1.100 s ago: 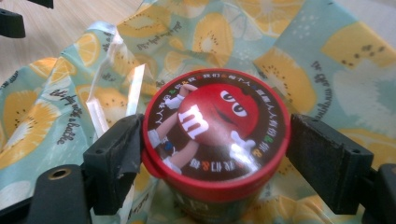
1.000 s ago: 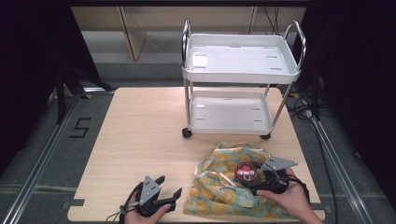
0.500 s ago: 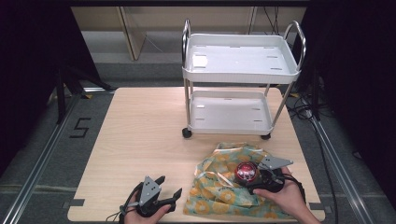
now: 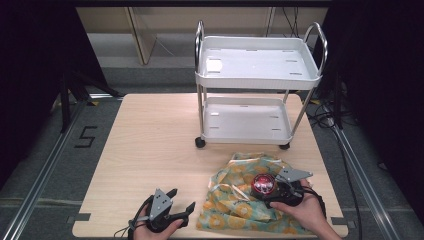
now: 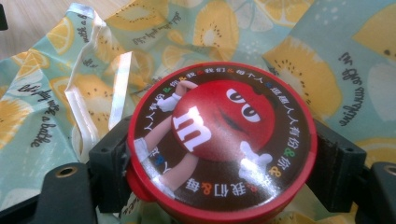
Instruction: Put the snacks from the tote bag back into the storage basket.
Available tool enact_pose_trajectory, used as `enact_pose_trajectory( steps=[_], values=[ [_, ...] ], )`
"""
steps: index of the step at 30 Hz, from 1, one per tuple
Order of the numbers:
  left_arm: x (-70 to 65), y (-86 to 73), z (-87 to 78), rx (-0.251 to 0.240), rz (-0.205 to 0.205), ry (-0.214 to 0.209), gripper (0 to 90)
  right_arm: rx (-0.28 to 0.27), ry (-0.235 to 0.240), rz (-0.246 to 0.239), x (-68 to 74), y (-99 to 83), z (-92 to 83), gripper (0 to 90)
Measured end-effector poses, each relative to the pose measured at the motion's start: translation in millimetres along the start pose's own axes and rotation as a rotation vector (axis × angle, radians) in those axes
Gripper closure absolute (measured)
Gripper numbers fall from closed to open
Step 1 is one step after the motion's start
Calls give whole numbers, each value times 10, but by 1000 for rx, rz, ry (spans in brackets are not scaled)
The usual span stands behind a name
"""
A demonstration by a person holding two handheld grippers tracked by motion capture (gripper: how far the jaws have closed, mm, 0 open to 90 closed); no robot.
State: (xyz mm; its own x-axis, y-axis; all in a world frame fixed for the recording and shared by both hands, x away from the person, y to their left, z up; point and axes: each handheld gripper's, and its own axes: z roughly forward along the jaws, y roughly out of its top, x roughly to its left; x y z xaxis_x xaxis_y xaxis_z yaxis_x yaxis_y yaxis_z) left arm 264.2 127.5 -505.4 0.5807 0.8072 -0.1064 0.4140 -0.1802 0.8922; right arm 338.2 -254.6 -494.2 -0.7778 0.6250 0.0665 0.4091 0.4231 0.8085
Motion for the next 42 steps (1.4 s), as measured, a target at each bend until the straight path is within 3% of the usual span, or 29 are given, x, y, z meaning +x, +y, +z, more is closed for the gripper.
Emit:
enact_pose_trajectory(
  steps=[1, 2, 3, 6, 7, 9, 22, 23, 27, 28, 29, 32, 33, 42],
  values=[
    [-2, 0, 1, 0, -3, 2, 246, -1, -2, 0, 0, -2, 2, 237],
    [12, 5, 2, 0, 20, -2, 246, 4, -1, 21, 14, -6, 2, 236],
    [11, 4, 3, -1, 17, -3, 246, 3, 7, 7, -5, -9, 10, 235],
    [10, 6, 0, 3, 18, 1, 246, 11, 6, 45, 25, -22, 16, 228],
    [13, 5, 1, -2, 17, -3, 246, 3, -4, 15, -3, -24, 21, 226],
    [16, 6, -3, -2, 13, 0, 246, 8, -3, 27, 23, -23, 12, 237],
    [24, 16, -24, 9, 24, 8, 246, 11, -47, -72, 57, 15, -6, 265],
    [12, 12, -25, 11, 0, 17, 246, 10, -45, -71, 61, 17, -7, 265],
    [14, 13, -25, 9, 1, 18, 246, 6, -46, -70, 75, 26, -22, 265],
    [24, 17, -24, 11, 27, 12, 246, 0, -47, -76, 75, 31, -26, 265],
    [24, 16, -21, 7, 27, 8, 246, -3, -46, -82, 72, 37, -31, 265],
    [13, 12, -22, 3, 0, 14, 246, -16, -47, -59, 101, 54, -59, 265],
    [18, 6, -9, -11, -6, 6, 246, -24, -48, -71, 87, 64, -68, 265],
    [10, 9, -15, 0, -3, 11, 247, -53, -46, -59, 87, 108, -133, 266]
  ],
)
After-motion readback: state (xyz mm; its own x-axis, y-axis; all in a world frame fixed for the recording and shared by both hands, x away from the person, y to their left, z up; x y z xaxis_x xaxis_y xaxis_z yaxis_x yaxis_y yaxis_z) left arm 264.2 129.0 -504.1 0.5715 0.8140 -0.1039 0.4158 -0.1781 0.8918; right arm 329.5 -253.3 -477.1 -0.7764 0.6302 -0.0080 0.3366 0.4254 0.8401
